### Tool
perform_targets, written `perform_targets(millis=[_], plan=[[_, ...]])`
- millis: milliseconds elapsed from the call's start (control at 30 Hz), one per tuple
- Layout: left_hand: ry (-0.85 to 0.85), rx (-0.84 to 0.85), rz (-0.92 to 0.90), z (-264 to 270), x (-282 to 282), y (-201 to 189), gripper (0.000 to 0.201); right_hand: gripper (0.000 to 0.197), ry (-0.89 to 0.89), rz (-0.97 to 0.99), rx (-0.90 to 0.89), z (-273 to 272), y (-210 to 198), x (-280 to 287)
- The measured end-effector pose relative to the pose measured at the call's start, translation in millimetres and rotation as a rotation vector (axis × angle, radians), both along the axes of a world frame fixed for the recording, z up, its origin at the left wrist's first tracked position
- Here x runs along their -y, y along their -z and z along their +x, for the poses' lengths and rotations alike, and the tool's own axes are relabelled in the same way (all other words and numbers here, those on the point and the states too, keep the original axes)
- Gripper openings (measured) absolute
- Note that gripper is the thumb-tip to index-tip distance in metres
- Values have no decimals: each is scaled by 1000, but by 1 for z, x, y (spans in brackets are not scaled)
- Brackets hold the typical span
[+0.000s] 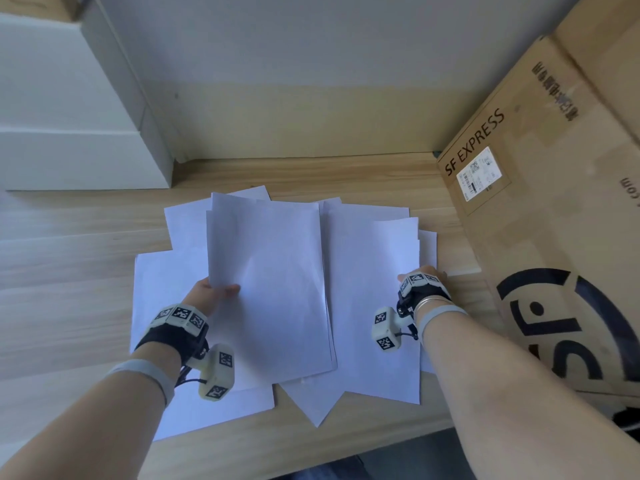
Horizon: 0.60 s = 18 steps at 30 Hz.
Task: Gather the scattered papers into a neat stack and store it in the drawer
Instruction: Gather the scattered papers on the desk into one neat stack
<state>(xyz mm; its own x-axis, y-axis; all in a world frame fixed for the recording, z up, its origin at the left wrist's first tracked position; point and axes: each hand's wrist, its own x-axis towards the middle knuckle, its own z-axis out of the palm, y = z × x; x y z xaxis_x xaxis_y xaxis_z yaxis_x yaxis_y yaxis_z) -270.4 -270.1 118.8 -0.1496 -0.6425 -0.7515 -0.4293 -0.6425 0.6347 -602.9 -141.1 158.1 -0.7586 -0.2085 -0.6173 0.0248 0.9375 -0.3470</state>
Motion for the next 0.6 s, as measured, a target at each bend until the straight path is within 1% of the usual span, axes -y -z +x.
perform_targets(millis=[67, 167, 200, 267, 300, 400, 500, 533, 600], plan=[[7, 2, 1, -3, -2, 1, 17, 33, -69, 77, -7, -3, 2, -4], [11, 12, 0, -5, -4, 3, 18, 22, -97, 102, -13, -4, 2, -9], [9, 14, 1, -5, -5, 4, 19, 24, -83, 87, -18, -7, 4, -9], [11, 23, 3, -5, -5, 5, 22, 40, -66, 42, -34, -14, 7, -9], [14, 36, 0, -5, -6, 6, 24, 43, -66, 2, -52, -15, 6, -9], [7, 54, -8, -5, -7, 7, 34, 41, -35, -111, -133, -17, 5, -11], [5, 59, -16, -5, -8, 8, 35, 50, 47, -224, -174, -19, 2, -12], [4, 63, -21, -6, -8, 7, 35, 49, 31, -218, -171, -21, 1, -13], [1, 69, -28, -6, -8, 6, 36, 37, -27, -177, -156, -27, -2, -16]])
